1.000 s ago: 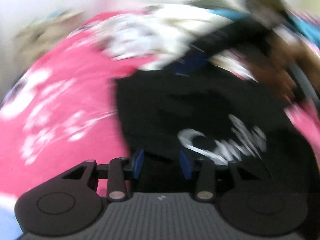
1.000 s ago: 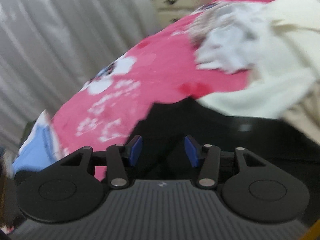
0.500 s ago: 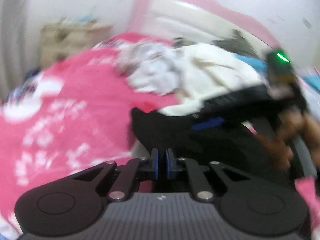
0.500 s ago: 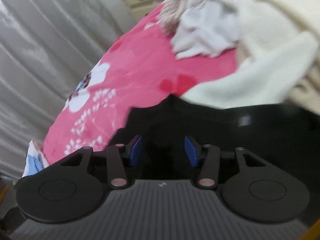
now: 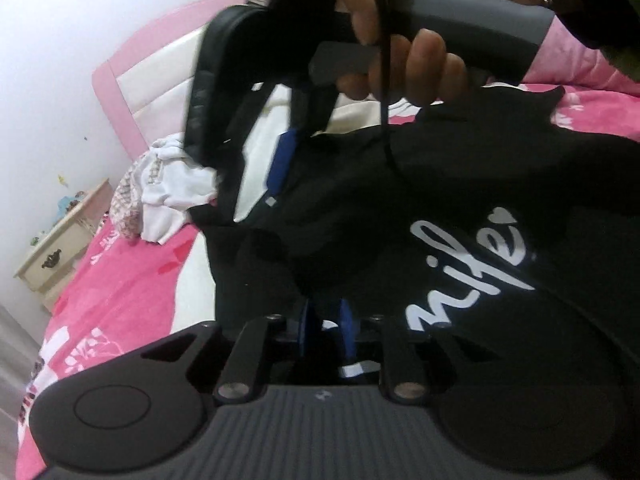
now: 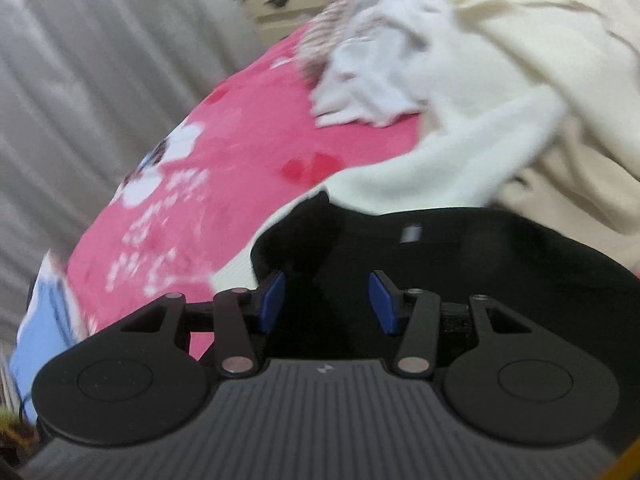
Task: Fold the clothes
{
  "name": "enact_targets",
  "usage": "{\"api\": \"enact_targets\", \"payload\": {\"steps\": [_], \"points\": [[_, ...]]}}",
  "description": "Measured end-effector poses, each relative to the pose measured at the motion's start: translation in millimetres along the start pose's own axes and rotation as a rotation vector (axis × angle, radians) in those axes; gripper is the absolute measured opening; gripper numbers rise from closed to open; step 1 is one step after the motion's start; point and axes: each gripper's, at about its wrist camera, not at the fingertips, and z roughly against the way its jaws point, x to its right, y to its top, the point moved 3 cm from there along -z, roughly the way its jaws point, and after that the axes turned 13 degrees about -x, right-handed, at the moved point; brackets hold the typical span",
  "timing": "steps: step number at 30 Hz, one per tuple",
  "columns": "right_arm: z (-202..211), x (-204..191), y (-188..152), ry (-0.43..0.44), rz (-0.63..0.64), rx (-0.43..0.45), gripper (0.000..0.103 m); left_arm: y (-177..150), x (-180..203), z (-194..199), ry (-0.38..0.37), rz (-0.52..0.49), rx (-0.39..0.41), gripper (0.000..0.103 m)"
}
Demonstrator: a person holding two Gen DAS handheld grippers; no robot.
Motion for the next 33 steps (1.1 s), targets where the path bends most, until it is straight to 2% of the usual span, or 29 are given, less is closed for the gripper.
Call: {"api": "enact_targets", "payload": {"steps": [6, 10, 12, 15, 18, 20, 24, 26, 30, 33], "points": [[-5, -23, 3, -0.04, 0.091, 0.006, 0.047, -4, -5, 10, -0.102, 0.055, 0.003, 0.033], [2, -23, 8, -0.022, 0.078, 0.02, 0.047, -13, -20, 20, -0.234, 0.166, -0.023, 0.035], [2, -22, 10, -0.004, 0.078, 0.008, 0.047, -19, -30, 24, -0.273, 0.233, -0.028, 0.035], [-5, -24, 11, 0.001, 0.07, -0.038, 0.047, -20, -46, 25, -0.234, 0.298, -0.028, 0.036], [-6, -22, 9, -0.019, 0.05, -0.034, 0.046, -14, -62, 15, -0.172, 0.365, -0.035, 0.037], [-5, -16, 8, -0.013, 0.011, -0.04, 0.046, -5, -75, -5, -0.191, 0.42, -0.049, 0.045], [5, 2, 3, 0.019, -0.079, -0.047, 0.046, 3, -84, -37, -0.254, 0.486, -0.077, 0.038], [11, 11, -1, 0.034, -0.121, -0.049, 0.046, 7, -81, -38, -0.282, 0.49, -0.052, 0.018], [24, 25, -14, 0.058, -0.178, -0.052, 0.046, 12, -61, -16, -0.283, 0.374, 0.037, 0.013], [28, 32, -24, 0.075, -0.212, -0.07, 0.046, 13, -37, -13, -0.323, 0.264, 0.048, 0.013]]}}
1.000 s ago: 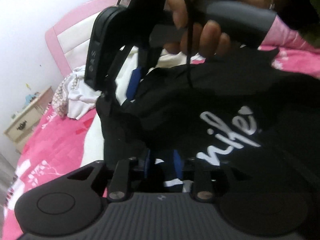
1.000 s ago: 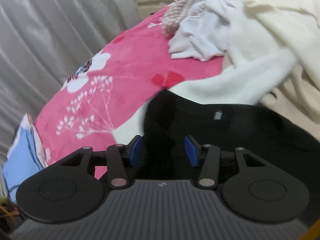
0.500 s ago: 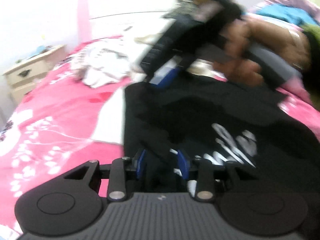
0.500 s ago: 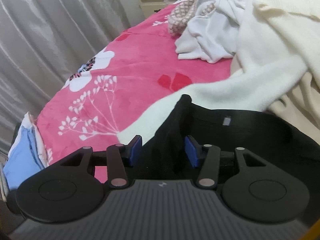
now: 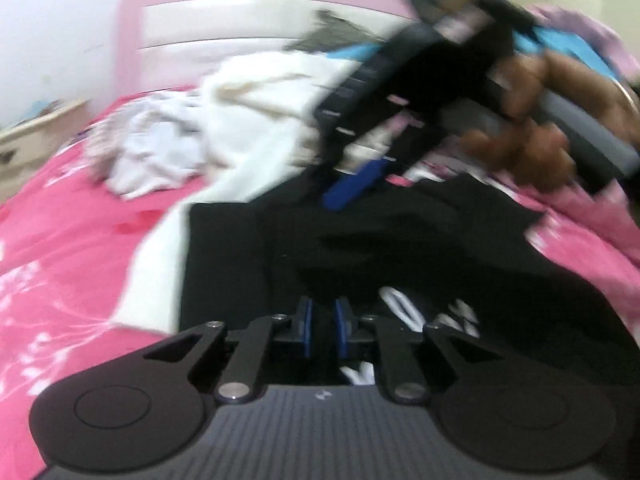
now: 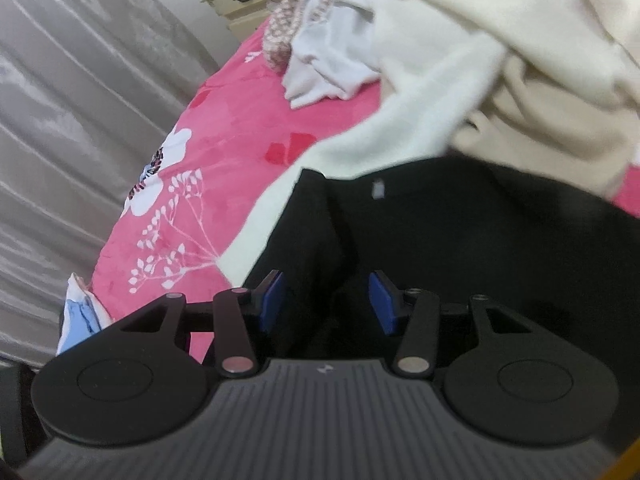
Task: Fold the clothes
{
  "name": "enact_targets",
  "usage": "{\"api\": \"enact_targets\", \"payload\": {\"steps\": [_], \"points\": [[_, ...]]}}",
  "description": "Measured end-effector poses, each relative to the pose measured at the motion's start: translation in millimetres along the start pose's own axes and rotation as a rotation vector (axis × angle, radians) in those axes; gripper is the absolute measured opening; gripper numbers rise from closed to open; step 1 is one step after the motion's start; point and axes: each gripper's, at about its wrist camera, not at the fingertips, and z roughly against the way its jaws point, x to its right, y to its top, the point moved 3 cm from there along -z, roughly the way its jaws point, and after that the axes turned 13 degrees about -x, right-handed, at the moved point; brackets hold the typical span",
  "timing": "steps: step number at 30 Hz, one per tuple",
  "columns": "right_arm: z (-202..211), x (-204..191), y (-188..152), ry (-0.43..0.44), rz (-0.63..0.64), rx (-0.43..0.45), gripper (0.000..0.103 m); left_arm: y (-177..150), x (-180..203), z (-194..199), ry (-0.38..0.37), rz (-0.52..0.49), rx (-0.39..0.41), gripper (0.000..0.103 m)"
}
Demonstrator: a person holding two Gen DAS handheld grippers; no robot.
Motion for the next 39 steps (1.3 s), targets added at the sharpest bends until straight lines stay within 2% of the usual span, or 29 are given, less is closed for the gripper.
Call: {"api": "enact_targets", "payload": {"steps": [3, 5, 9, 10, 13, 16, 19, 20, 22, 25, 27, 28, 30, 31, 36, 39], "points": [[-4, 7, -6, 0.015, -0.04, -0.029, 0.046, -9, 16, -4, -0.033, -0.067, -0.031, 0.017], [-10, 11, -9, 0.042, -0.068, -0.053, 0.046, -16, 22, 0, -0.013, -0.081, -0.046, 0.022], [-18, 16, -13, 0.052, -0.103, -0.078, 0.046, -36, 19, 13, 0.044, -0.086, -0.072, 0.028], [-20, 17, -14, 0.053, -0.106, -0.085, 0.046, -42, 18, 27, 0.069, -0.1, -0.079, 0.03], [-27, 17, -16, 0.04, -0.073, -0.105, 0.046, -50, 16, 28, 0.153, -0.146, -0.101, 0.03], [-42, 16, -15, 0.0, -0.018, -0.117, 0.046, -45, 5, 37, 0.197, -0.114, -0.077, 0.031], [-49, 12, -16, -0.021, 0.042, -0.139, 0.046, -33, -9, 45, 0.213, -0.042, -0.038, 0.038], [-50, 10, -16, -0.028, 0.063, -0.145, 0.046, -28, -14, 43, 0.208, -0.024, -0.037, 0.039], [-49, 5, -17, -0.047, 0.097, -0.16, 0.034, -22, -16, 34, 0.193, -0.033, -0.057, 0.041], [-49, 1, -20, -0.043, 0.122, -0.19, 0.025, -18, -21, 11, 0.194, -0.041, -0.12, 0.039], [-52, -3, -23, -0.069, 0.156, -0.202, 0.022, -17, -35, 7, 0.159, 0.044, -0.134, 0.031], [-54, -5, -24, -0.08, 0.17, -0.206, 0.015, -16, -42, 7, 0.142, 0.094, -0.129, 0.024], [-55, -6, -25, -0.087, 0.176, -0.2, 0.006, -16, -61, 12, 0.097, 0.216, -0.116, 0.018], [-53, -6, -25, -0.074, 0.166, -0.189, 0.003, -17, -71, 16, 0.098, 0.266, -0.105, 0.01], [-46, -4, -16, 0.031, 0.091, -0.166, 0.002, -35, -130, 34, 0.1, 0.555, -0.098, 0.01], [-51, 1, -11, 0.088, 0.028, -0.165, 0.002, -42, -151, 42, 0.17, 0.634, -0.097, 0.009]]}}
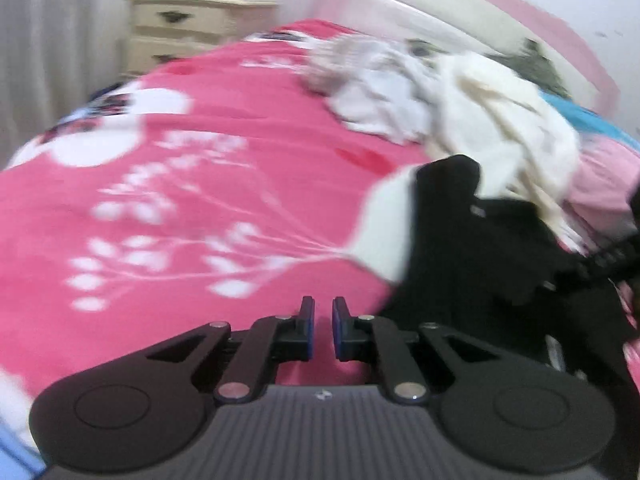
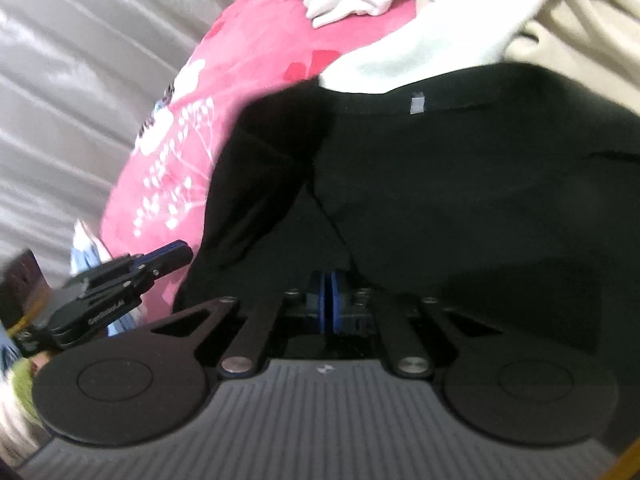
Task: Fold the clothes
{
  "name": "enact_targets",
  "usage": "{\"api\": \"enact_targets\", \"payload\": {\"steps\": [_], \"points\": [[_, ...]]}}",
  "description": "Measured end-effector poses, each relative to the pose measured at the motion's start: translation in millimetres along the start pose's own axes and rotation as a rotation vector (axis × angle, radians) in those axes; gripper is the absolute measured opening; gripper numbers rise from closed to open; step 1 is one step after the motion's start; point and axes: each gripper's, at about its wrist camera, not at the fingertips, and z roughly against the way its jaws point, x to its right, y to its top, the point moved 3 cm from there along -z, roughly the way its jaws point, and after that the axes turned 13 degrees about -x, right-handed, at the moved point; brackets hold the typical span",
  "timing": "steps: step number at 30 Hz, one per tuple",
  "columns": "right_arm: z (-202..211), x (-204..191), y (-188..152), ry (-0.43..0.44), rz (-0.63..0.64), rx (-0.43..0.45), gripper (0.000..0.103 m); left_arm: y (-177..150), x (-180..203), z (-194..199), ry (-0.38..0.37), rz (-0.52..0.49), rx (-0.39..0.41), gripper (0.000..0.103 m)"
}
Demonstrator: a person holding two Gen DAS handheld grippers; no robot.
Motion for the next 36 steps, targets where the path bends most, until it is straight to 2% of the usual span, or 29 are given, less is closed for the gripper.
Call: {"api": "enact_targets", "payload": {"steps": [3, 5, 8, 10, 12, 13, 14, 16, 17, 18, 19, 21, 23, 25, 27, 30, 34, 36], "points": [[-3, 10, 4, 0.101, -0.095, -0.008, 0.002, 3, -18, 12, 0.053, 0.071, 0.028, 0.013], [-3, 15, 5, 0.147, -0.138, -0.011, 0.002, 2, -16, 28, 0.096, 0.056, 0.07, 0.019], [-2, 19, 5, 0.149, -0.162, -0.014, 0.002, -9, 10, 52, 0.058, -0.086, 0.121, 0.025], [0, 19, 4, 0.128, -0.157, -0.02, 0.006, -22, 41, 59, -0.011, -0.264, 0.105, 0.029], [-1, 16, 3, 0.112, -0.144, -0.033, 0.009, -38, 71, 55, -0.069, -0.426, 0.051, 0.035], [-3, 14, 2, 0.102, -0.139, -0.044, 0.016, -48, 87, 50, -0.082, -0.505, 0.019, 0.036], [-5, 12, 1, 0.1, -0.131, -0.053, 0.02, -57, 99, 43, -0.082, -0.572, -0.005, 0.036], [-9, 9, 1, 0.088, -0.094, -0.069, 0.02, -72, 114, 28, -0.023, -0.67, -0.031, 0.036], [-11, 5, 2, 0.086, -0.077, -0.072, 0.017, -76, 116, 22, 0.019, -0.687, -0.029, 0.036], [-13, 0, 2, 0.083, -0.061, -0.075, 0.009, -80, 118, 15, 0.062, -0.703, -0.026, 0.035], [-13, -4, 4, 0.093, -0.05, -0.069, 0.005, -78, 114, 10, 0.084, -0.699, -0.026, 0.032], [-12, -9, 8, 0.124, -0.062, -0.051, 0.004, -71, 105, 6, 0.091, -0.641, -0.027, 0.027], [-11, -10, 16, 0.19, -0.107, -0.04, 0.003, -60, 92, 8, 0.071, -0.57, -0.032, 0.012], [-11, -12, 24, 0.268, -0.156, -0.032, 0.003, -47, 75, 14, -0.013, -0.456, -0.043, 0.008], [-15, -14, 33, 0.342, -0.204, -0.027, 0.003, -33, 53, 20, -0.098, -0.317, -0.05, 0.007], [-27, -16, 51, 0.411, -0.261, -0.022, 0.003, -23, 16, 24, -0.164, -0.119, -0.07, 0.007], [-51, -9, 68, 0.519, -0.378, -0.048, 0.003, -15, -27, 25, -0.139, 0.064, -0.093, 0.008], [-58, -8, 70, 0.529, -0.416, -0.058, 0.003, -14, -45, 31, -0.117, 0.132, -0.072, 0.01]]}}
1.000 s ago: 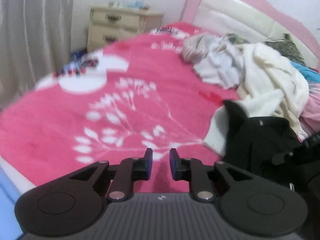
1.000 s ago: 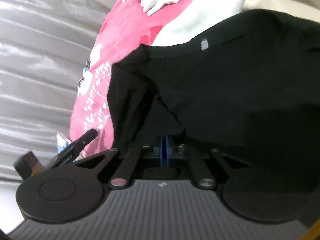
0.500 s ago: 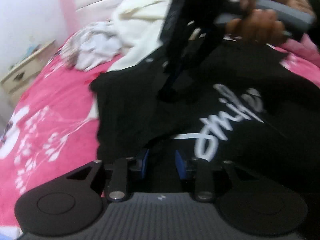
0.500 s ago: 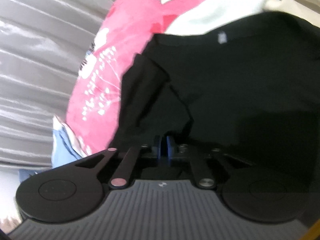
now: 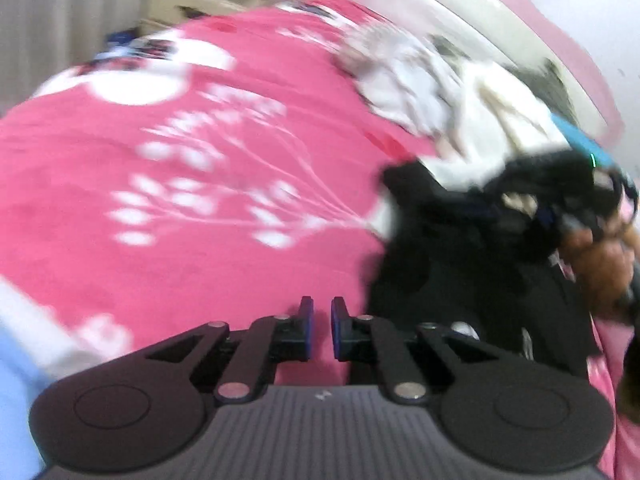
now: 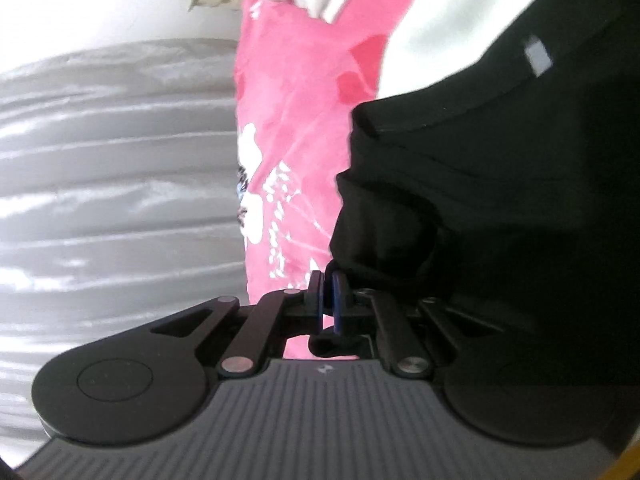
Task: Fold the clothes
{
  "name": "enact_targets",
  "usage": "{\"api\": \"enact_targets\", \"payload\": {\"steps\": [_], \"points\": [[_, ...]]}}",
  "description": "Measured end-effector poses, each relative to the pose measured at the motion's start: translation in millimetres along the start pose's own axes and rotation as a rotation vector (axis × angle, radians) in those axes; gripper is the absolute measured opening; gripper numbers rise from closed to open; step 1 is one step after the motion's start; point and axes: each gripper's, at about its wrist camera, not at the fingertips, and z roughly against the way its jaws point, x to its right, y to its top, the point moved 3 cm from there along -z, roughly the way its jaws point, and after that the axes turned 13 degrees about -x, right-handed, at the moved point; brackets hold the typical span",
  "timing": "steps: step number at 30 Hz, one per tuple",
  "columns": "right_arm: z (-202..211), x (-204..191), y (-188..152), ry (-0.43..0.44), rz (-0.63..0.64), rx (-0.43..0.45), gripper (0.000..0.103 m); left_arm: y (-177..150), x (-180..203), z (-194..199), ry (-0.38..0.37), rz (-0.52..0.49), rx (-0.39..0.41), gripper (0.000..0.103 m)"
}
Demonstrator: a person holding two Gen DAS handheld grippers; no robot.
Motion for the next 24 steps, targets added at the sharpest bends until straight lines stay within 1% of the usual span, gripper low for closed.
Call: {"api": "enact_targets", "payload": {"steps": [2, 3, 5, 6, 8, 9, 12, 14, 16, 17, 19, 22, 24], "points": [[-7, 3, 5, 0.003, -0.022, 0.0, 0.003, -1, -2, 9, 0.013, 0.001, 0.034, 0.016], [-10, 4, 7, 0.003, -0.029, 0.0, 0.004, -1, 2, 12, 0.02, -0.028, 0.045, 0.018], [-13, 4, 9, 0.003, -0.034, -0.001, 0.004, -2, 16, 18, 0.044, -0.129, 0.056, 0.026], [-15, 3, 10, 0.003, -0.036, -0.001, 0.004, -4, 30, 18, 0.061, -0.205, 0.063, 0.028], [-17, 2, 10, 0.001, -0.036, -0.001, 0.004, -6, 58, 13, 0.074, -0.332, 0.07, 0.041], [-17, 1, 9, 0.0, -0.034, 0.0, 0.004, -8, 72, 8, 0.084, -0.396, 0.078, 0.043], [-23, -1, 10, -0.003, -0.031, 0.001, 0.004, -11, 104, -16, 0.162, -0.515, 0.091, 0.043], [-23, 3, 11, -0.005, -0.026, 0.002, 0.004, -8, 115, -31, 0.203, -0.544, 0.086, 0.042], [-22, 4, 10, -0.006, -0.022, 0.003, 0.004, -2, 117, -44, 0.218, -0.529, 0.063, 0.04], [-20, 4, 10, -0.006, -0.019, 0.003, 0.004, 0, 115, -49, 0.219, -0.513, 0.048, 0.033], [-14, 6, 7, -0.008, -0.015, 0.006, 0.004, 7, 110, -56, 0.2, -0.466, 0.026, 0.024], [-13, 5, 7, -0.019, 0.002, 0.012, 0.004, 13, 96, -51, 0.109, -0.36, 0.014, 0.014], [-13, 4, 7, -0.026, 0.016, 0.015, 0.004, 17, 86, -43, 0.031, -0.279, 0.011, 0.012]]}}
